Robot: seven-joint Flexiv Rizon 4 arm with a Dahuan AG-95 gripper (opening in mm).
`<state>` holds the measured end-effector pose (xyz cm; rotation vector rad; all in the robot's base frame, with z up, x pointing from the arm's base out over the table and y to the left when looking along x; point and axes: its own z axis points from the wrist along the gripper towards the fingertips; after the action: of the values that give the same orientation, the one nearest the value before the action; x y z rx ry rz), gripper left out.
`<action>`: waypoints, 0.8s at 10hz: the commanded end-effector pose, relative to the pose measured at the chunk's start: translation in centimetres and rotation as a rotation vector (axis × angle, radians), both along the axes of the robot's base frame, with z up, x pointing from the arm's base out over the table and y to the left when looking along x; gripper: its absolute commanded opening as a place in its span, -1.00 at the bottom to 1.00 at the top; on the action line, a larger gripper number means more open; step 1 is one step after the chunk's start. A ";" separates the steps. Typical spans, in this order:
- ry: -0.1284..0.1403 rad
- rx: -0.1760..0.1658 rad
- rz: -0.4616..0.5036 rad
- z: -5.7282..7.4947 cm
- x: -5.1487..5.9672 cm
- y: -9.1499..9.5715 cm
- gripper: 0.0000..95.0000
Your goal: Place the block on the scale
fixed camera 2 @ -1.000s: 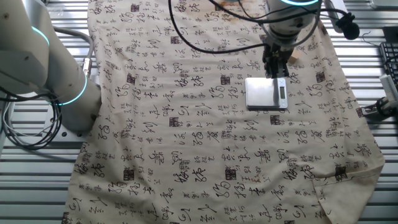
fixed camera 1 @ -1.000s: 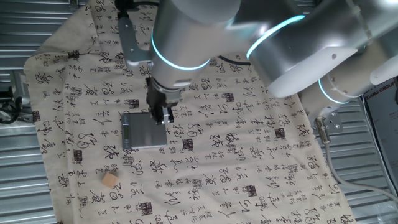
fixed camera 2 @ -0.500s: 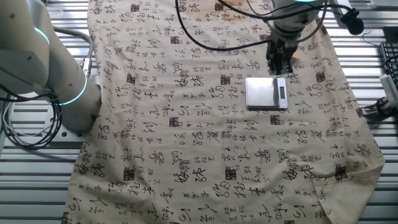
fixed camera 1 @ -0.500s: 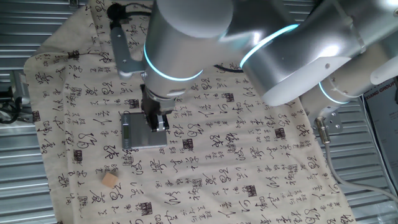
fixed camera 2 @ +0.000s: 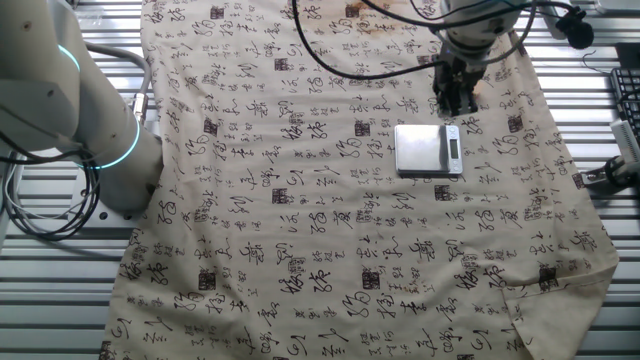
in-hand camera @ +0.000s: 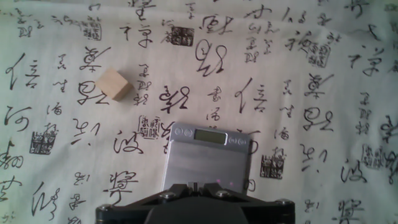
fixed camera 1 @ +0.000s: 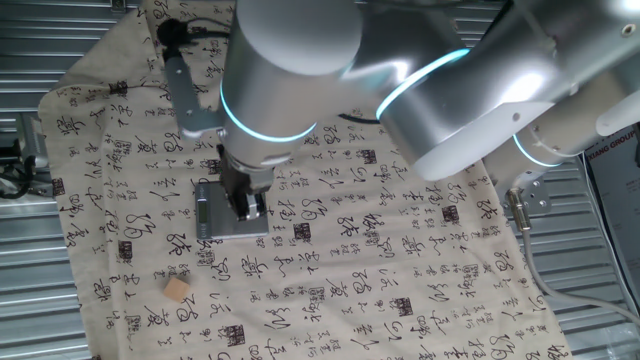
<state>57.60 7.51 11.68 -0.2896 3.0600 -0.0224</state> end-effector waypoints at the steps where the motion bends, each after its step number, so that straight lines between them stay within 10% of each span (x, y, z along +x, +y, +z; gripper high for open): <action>1: 0.001 -0.004 0.012 -0.1 0.4 0.6 -1.00; 8: -0.019 -0.002 0.120 -0.9 0.7 2.3 -1.00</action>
<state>58.11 9.77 10.81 -0.4633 3.0182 -0.0241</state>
